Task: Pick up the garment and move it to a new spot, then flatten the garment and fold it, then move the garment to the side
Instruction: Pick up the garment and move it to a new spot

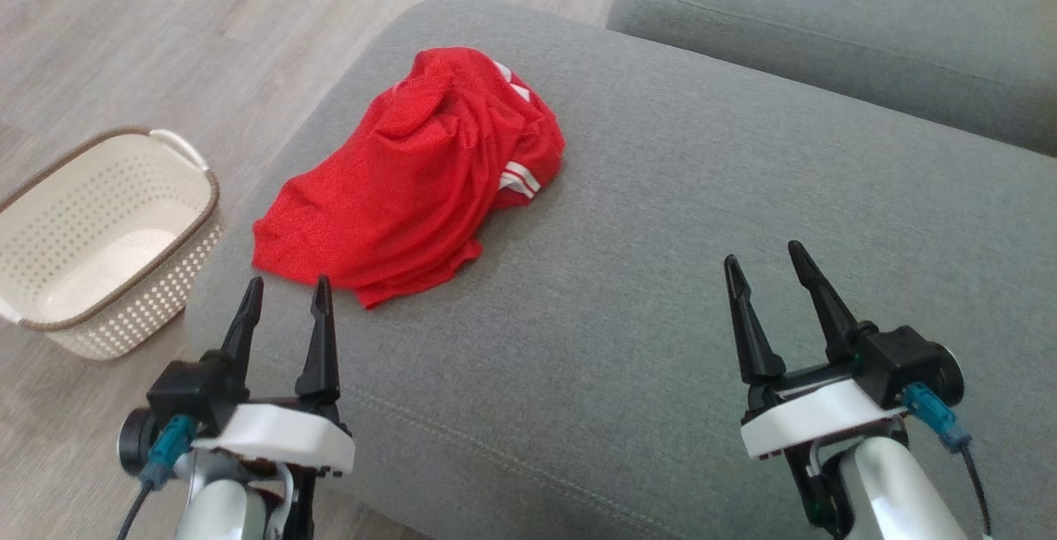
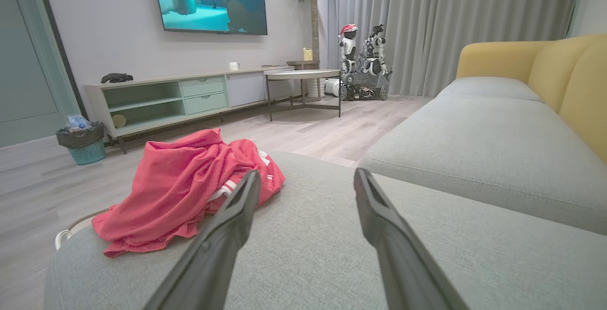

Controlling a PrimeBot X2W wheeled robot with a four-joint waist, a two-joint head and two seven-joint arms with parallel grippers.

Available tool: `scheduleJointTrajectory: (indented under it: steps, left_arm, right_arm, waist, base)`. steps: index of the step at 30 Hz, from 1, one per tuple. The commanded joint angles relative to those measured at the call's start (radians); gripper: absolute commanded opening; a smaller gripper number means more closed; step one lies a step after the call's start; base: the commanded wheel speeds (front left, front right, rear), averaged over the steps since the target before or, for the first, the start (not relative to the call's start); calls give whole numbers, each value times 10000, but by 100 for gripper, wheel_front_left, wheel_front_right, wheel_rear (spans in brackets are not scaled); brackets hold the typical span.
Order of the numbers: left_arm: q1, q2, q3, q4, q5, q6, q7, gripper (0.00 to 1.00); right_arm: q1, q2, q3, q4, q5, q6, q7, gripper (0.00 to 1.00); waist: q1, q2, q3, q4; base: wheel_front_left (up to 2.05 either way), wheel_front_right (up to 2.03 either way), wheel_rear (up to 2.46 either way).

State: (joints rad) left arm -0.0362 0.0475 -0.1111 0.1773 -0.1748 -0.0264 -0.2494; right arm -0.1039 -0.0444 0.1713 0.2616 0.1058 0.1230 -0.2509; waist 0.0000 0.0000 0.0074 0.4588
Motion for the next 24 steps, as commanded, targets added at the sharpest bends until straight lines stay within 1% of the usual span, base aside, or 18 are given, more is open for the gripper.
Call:
scheduleJointTrajectory:
  steps: [1,7,14,19,22,24]
  left_arm:
    - [-266,29,349,-394,-64,71,-124,100]
    - [-288,29,384,-406,-151,122,-124,100]
    - [-519,28,747,-400,-261,-7,-124,100]
    - [-1155,70,1269,107,-491,-415,-124,100]
    - [-1819,293,1377,724,-599,-676,-124,100]
    - [-2374,419,1383,1300,-854,-812,-121,100]
  right_arm:
    - [-304,-58,255,-274,79,77,-109,100]
    - [-392,-58,294,-243,88,77,-109,100]
    - [-518,-58,253,-238,44,77,-109,100]
    - [-678,-58,-118,-332,-257,77,-99,100]
    - [-859,-58,-541,-426,-534,77,-10,100]
    - [-956,-58,-865,-574,-678,77,69,100]
  waist:
    - [0,0,-14,142]
    - [0,0,31,143]
    - [0,0,288,-198]
    - [0,0,841,-512]
    - [0,0,1313,-738]
    - [0,0,1631,-852]
  base:
    - [0,0,0]
    - [0,0,0]
    - [0,0,0]
    - [0,0,0]
    - [0,0,0]
    - [0,0,0]
